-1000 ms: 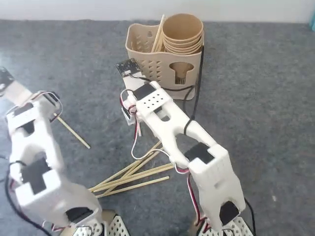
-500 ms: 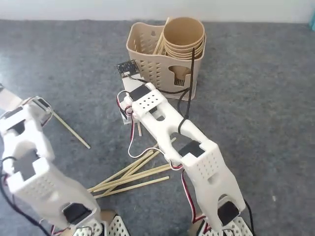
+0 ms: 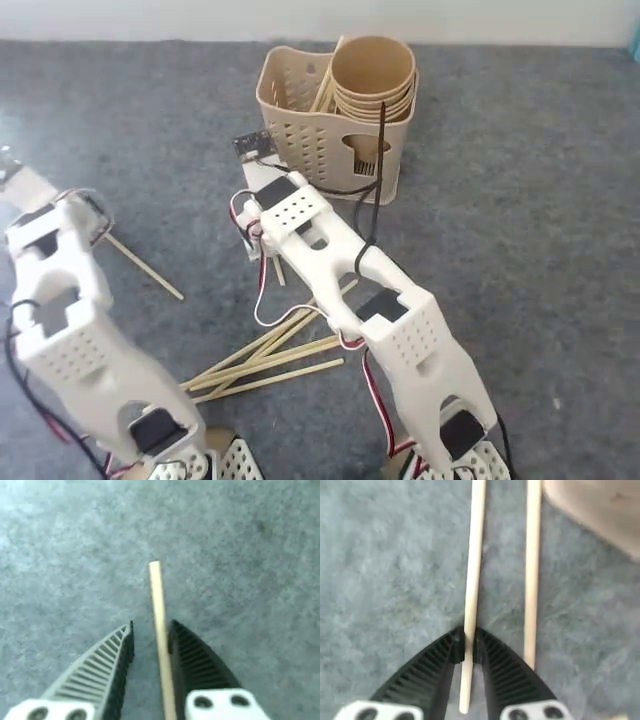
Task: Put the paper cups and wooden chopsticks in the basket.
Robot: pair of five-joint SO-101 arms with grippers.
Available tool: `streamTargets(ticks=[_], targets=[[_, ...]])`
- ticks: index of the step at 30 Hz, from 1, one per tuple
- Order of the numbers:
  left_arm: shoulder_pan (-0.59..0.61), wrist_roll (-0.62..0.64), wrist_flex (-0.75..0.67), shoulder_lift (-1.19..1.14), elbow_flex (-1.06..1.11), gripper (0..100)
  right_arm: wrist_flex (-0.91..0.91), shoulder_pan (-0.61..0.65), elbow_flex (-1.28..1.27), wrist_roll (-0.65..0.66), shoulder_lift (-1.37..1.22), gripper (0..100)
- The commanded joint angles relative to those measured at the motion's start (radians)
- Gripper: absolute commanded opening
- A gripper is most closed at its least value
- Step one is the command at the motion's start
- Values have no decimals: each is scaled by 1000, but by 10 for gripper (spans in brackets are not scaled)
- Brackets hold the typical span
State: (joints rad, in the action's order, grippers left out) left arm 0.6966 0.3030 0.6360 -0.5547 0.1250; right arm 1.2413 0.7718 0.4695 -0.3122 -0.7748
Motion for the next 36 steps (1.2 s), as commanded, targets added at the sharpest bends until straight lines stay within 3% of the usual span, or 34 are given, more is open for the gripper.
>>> streamTargets(ticks=[1,5,12,15,18,27,31,36], targets=[[-3,-5,69,-118,-140,19,102,70,8,43,64,8],[0,-5,157,-226,-272,54,183,68,8,55,76,13],[0,-2,227,-310,-386,128,202,74,8,86,87,144],[0,-2,227,-311,-387,99,197,73,8,84,105,128],[-2,-5,227,-315,-387,4,197,71,8,84,165,106],[2,-5,261,-288,-401,11,259,67,6,91,378,95],[5,-5,338,-209,-410,10,277,67,6,91,481,99],[15,-5,333,-40,-380,10,197,71,2,84,470,99]])
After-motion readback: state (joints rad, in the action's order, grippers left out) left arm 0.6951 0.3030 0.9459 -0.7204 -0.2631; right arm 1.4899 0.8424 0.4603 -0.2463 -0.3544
